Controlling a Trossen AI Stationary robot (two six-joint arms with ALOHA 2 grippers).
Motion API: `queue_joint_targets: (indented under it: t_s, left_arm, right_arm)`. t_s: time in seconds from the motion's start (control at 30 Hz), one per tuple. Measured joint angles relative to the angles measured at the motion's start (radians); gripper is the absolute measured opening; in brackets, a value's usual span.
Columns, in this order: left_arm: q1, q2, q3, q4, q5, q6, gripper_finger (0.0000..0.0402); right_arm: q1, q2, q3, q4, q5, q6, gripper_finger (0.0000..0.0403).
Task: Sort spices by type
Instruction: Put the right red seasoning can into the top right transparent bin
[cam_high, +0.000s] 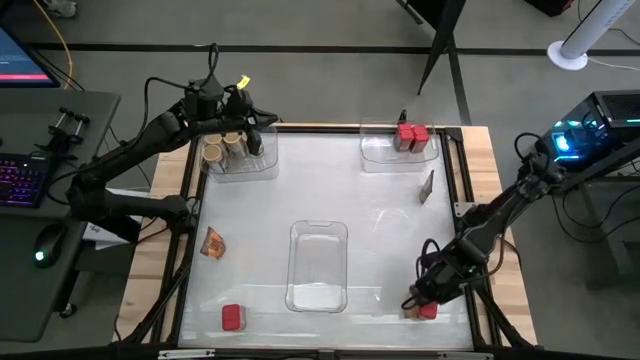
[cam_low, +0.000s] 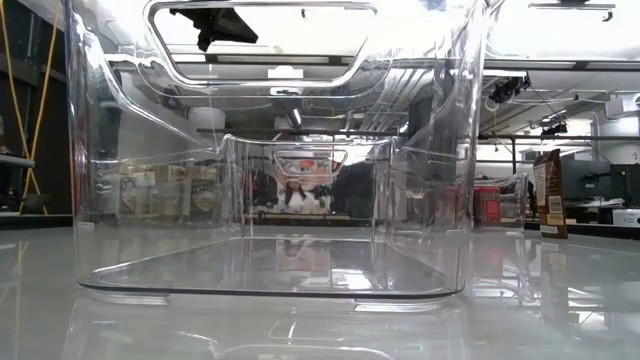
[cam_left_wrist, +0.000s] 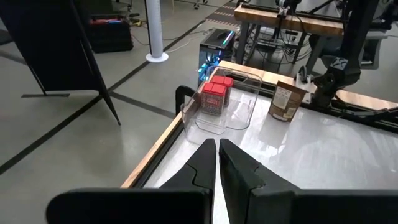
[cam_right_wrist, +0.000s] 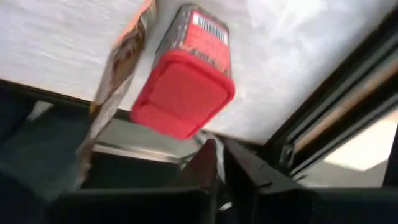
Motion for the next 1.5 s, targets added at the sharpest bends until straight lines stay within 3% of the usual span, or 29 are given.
queue_joint_targets:
  t_s: [0.2, 0.5, 0.7, 0.83, 1.2, 1.5]
  left_arm:
    - [0.000, 0.000, 0.000, 0.000, -0.001, -0.005, 0.0010]
    - [0.000, 0.000, 0.000, 0.004, -0.004, -0.008, 0.0010]
    - [0.000, 0.000, 0.000, 0.004, -0.008, -0.008, 0.0010]
    - [0.000, 0.000, 0.000, 0.004, -0.051, -0.008, 0.0010]
    - [0.000, 0.002, 0.000, 0.024, -0.067, -0.008, 0.0010]
    - [0.000, 0.003, 0.000, 0.024, -0.074, -0.008, 0.0010]
  right_arm:
    - [-0.011, 0.000, -0.060, 0.135, 0.038, -0.173, 0.0003]
    - [-0.009, -0.004, -0.134, 0.225, 0.026, -0.193, 0.0001]
    - [-0.009, -0.019, -0.144, 0.085, -0.039, -0.201, 0.0001]
    - [-0.018, -0.066, -0.146, -0.057, -0.023, -0.197, 0.0001]
    - [-0.192, -0.205, -0.151, -0.350, 0.258, -0.200, 0.0000]
    - [-0.455, -0.172, -0.147, -0.231, 0.396, -0.439, 0.0000]
